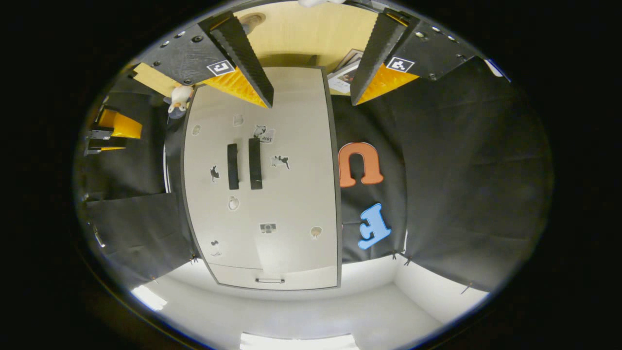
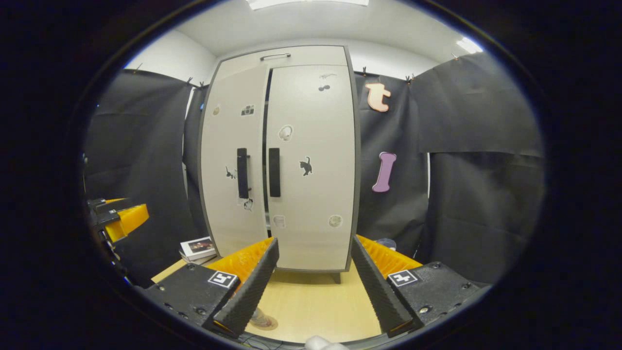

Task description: Grasp the bottle in the cabinet with the left hand and place it on the coaster, then close the right door with the right hand and the left door with the left hand.

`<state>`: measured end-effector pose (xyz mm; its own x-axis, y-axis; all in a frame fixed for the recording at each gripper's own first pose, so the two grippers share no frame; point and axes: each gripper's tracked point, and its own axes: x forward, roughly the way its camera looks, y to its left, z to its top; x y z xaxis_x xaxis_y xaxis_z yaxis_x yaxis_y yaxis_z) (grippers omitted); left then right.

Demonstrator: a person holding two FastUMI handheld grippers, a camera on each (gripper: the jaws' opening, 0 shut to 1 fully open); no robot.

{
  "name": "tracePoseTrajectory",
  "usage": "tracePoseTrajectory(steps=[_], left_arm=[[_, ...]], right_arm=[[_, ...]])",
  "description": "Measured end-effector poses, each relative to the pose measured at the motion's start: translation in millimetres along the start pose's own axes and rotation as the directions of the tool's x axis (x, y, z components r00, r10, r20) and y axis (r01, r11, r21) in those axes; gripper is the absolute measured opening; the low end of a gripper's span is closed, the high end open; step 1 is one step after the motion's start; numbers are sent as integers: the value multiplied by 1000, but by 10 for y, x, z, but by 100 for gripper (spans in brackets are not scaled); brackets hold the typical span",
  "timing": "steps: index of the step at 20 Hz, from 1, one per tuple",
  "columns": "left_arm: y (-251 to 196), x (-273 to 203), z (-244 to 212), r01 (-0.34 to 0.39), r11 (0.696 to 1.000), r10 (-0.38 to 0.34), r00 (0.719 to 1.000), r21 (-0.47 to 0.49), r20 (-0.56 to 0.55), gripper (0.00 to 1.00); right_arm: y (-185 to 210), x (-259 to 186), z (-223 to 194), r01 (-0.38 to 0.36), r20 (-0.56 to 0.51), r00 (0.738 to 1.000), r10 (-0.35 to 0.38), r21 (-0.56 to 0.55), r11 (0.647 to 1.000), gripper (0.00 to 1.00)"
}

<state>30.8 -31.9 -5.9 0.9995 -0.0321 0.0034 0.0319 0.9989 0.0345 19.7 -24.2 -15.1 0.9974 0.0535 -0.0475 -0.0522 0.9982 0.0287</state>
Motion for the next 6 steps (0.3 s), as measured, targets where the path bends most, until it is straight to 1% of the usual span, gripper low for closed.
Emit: tracePoseTrajectory(steps=[3, 4, 5, 6], left_arm=[[-6, 31, 12, 4, 1000, -4, 1000, 8, 7, 97], [-9, 39, 9, 6, 1000, -6, 1000, 6, 7, 97], [-23, 42, 7, 11, 1000, -11, 1000, 2, 7, 97], [-28, 47, 10, 13, 1000, -13, 1000, -1, 10, 97]], right_arm=[[15, 2, -4, 2, 0, 1000, -2, -2, 1000, 98], [21, -1, 4, 3, 2, 1000, -3, -2, 1000, 96], [23, -3, 11, 6, 7, 1000, -6, -1, 1000, 98], [33, -1, 24, 6, 12, 1000, -6, 0, 1000, 96]])
